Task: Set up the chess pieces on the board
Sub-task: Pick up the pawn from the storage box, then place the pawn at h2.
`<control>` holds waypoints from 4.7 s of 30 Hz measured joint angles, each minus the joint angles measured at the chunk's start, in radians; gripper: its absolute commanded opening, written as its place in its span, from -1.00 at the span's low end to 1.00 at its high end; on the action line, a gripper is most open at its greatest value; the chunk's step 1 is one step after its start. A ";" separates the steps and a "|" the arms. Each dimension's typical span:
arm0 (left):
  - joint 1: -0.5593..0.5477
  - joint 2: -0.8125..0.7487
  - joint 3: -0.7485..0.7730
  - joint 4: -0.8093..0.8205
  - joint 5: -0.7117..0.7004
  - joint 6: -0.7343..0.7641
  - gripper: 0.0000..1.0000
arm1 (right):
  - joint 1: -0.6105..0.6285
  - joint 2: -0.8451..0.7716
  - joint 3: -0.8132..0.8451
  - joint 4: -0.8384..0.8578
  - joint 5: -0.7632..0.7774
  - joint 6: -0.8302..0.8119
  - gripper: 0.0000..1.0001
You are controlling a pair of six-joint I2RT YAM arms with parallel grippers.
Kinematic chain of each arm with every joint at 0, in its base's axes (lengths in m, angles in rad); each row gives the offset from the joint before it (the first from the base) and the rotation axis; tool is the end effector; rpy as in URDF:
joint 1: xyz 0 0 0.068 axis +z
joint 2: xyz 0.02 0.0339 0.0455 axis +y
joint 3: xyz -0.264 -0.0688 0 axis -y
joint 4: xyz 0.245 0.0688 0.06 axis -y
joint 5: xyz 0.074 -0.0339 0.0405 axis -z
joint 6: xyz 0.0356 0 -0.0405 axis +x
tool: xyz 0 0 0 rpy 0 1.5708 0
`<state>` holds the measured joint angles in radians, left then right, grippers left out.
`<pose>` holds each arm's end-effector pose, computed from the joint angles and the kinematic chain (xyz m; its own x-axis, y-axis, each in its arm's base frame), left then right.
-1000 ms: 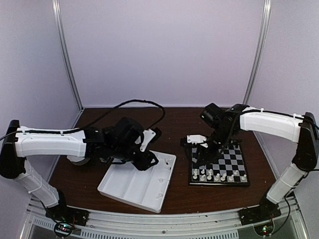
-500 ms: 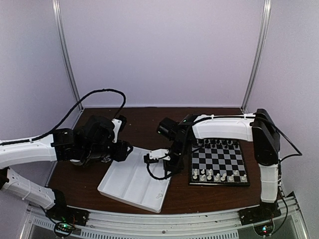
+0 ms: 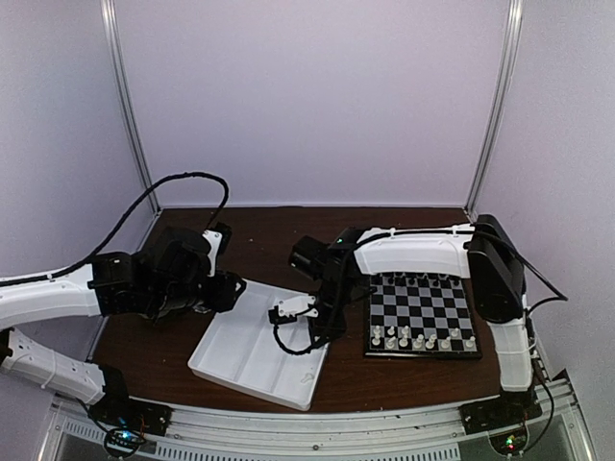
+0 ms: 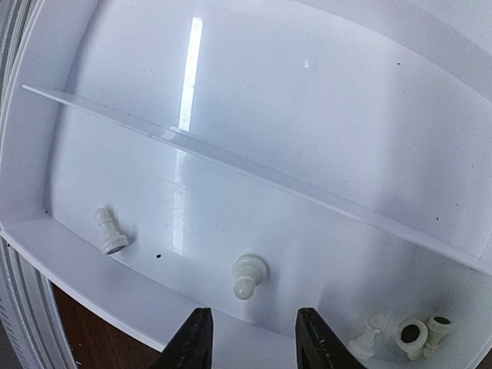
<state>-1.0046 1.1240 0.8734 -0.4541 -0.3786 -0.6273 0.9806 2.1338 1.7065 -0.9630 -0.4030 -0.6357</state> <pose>0.1397 -0.1953 0.2796 -0.6530 0.0106 -0.7573 0.3086 0.9168 -0.2533 0.2265 0.3633 0.1848 0.0365 -0.9269 -0.3735 -0.9716 -0.1204 0.2039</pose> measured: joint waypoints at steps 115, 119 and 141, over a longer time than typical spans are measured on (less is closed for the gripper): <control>0.003 0.323 0.171 0.064 0.133 0.124 0.05 | -0.882 -0.737 -0.873 -0.037 0.216 -0.181 -0.78; 0.003 0.324 0.171 0.064 0.133 0.124 0.05 | -0.882 -0.737 -0.878 -0.038 0.214 -0.181 -0.71; 0.004 0.444 0.201 0.075 0.249 0.166 -0.04 | -0.882 -0.900 -0.711 -0.193 0.119 -0.138 -0.31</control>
<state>-1.0004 1.5677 1.0744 -0.3794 -0.1295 -0.4610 0.0986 1.2343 0.9958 -1.1564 -0.2836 -0.7742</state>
